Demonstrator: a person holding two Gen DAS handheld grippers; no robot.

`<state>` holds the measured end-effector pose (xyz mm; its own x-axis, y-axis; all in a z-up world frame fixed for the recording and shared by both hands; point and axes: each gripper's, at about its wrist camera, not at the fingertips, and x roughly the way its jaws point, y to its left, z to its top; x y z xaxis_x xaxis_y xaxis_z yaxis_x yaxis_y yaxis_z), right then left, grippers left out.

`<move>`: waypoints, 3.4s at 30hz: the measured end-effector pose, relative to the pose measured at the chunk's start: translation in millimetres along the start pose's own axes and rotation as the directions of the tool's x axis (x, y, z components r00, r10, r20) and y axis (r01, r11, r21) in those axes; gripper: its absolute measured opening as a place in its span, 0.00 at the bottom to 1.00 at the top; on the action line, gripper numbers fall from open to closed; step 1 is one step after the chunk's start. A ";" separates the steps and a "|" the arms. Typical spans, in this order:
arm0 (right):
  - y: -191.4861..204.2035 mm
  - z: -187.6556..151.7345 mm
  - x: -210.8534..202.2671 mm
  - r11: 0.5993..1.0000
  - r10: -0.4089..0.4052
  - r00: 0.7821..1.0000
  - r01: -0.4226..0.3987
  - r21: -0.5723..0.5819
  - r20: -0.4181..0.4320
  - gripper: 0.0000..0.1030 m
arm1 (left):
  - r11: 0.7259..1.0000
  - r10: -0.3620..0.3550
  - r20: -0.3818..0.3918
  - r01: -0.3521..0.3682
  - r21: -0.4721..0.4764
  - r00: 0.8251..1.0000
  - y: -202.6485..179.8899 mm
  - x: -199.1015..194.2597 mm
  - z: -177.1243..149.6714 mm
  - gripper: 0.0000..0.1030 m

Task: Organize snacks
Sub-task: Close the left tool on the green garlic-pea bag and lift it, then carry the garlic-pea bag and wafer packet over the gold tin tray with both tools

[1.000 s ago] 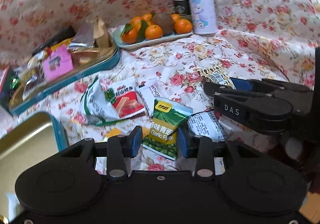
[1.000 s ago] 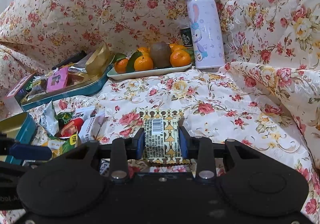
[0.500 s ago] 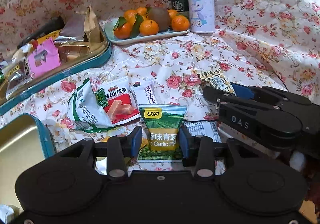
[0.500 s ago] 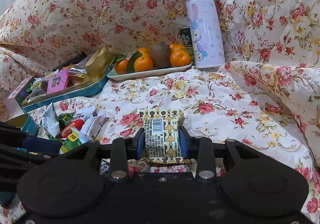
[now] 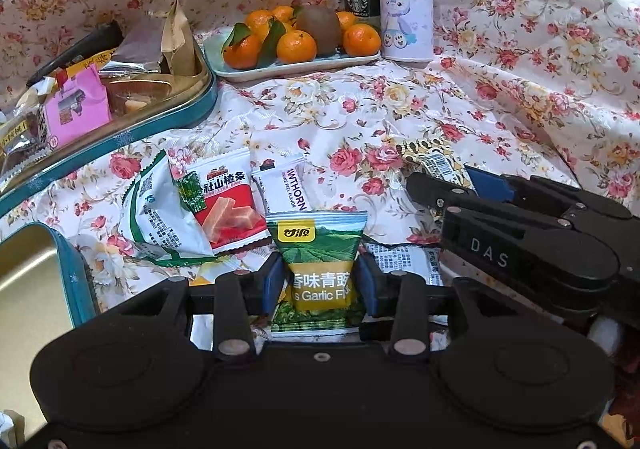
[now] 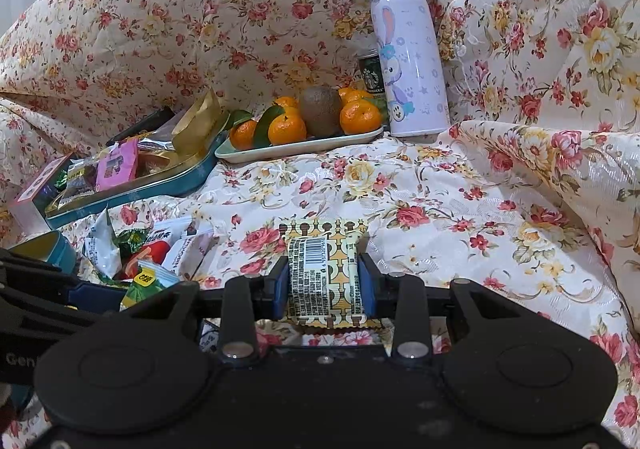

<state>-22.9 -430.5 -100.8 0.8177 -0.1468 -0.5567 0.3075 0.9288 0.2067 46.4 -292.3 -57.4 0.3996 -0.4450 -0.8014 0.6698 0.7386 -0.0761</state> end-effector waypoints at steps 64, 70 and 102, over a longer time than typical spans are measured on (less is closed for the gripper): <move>30.3 13.2 -75.3 0.987 -0.155 0.973 0.146 0.061 0.170 0.33 | 0.923 0.174 0.110 -0.124 -0.364 0.979 136.5 -180.6 -125.0 0.40; 70.9 11.2 -108.6 0.999 -0.029 0.981 0.022 0.042 0.193 0.33 | 0.902 0.243 0.117 -0.180 -0.394 0.963 168.7 -187.5 -125.4 0.40; 274.1 -41.7 -115.5 0.936 0.250 0.968 -0.249 -0.249 -0.026 0.33 | 0.709 0.306 -0.094 -0.292 -0.642 0.948 266.8 -171.3 -160.2 0.40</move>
<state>-53.3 -144.8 -13.4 0.8556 0.0993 -0.5080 -0.0366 0.9906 0.1321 56.4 62.1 -35.5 0.5246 -0.1484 -0.8383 -0.0436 0.9787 -0.2006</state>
